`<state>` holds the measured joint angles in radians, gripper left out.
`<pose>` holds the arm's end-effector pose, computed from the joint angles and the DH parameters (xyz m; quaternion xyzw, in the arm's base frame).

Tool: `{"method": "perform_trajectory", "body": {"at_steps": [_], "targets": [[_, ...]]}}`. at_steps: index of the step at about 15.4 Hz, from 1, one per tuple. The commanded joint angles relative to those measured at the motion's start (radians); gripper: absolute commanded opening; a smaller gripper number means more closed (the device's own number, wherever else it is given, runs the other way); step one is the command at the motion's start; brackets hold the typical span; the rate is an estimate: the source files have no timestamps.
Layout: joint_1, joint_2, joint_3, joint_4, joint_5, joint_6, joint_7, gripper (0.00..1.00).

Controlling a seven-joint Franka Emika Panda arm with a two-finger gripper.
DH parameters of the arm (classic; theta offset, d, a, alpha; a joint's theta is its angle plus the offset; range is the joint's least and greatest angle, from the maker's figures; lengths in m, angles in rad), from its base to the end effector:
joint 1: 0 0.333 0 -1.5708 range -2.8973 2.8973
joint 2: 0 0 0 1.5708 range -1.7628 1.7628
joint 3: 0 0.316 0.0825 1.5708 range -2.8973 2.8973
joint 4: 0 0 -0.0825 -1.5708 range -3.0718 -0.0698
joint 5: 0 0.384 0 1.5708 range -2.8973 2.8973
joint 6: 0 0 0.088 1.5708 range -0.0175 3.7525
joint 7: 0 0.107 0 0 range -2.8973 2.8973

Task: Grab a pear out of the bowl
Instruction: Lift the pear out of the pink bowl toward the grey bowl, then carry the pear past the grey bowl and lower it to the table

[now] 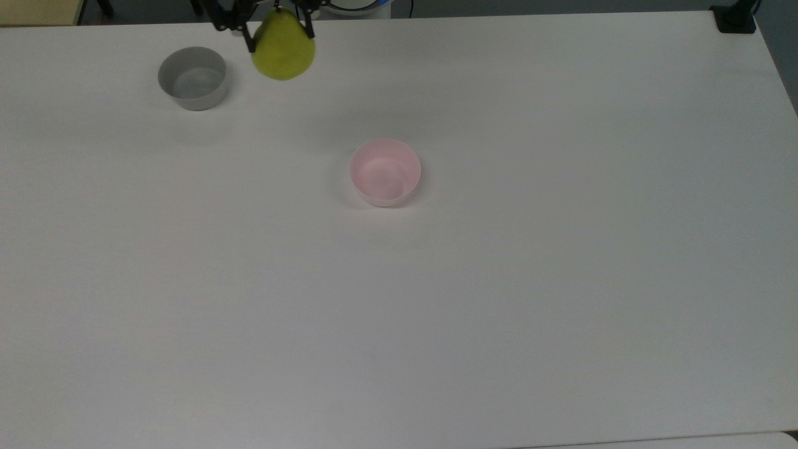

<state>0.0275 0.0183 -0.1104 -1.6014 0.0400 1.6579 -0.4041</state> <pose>0.5663 -0.0425 0.6076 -0.9870 -0.1585 -0.0232 0.0138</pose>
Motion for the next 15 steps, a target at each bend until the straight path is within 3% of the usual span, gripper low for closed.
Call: {"method": "perform_trajectory", "body": {"at_steps": [1, 7, 15], "targets": [[0.000, 0.017, -0.057, 0.002, 0.020, 0.069, -0.062, 0.00], [-0.087, 0.138, -0.078, 0.084, 0.021, 0.099, -0.104, 0.00], [-0.159, 0.276, -0.077, 0.077, 0.026, 0.249, -0.133, 0.00]]}}
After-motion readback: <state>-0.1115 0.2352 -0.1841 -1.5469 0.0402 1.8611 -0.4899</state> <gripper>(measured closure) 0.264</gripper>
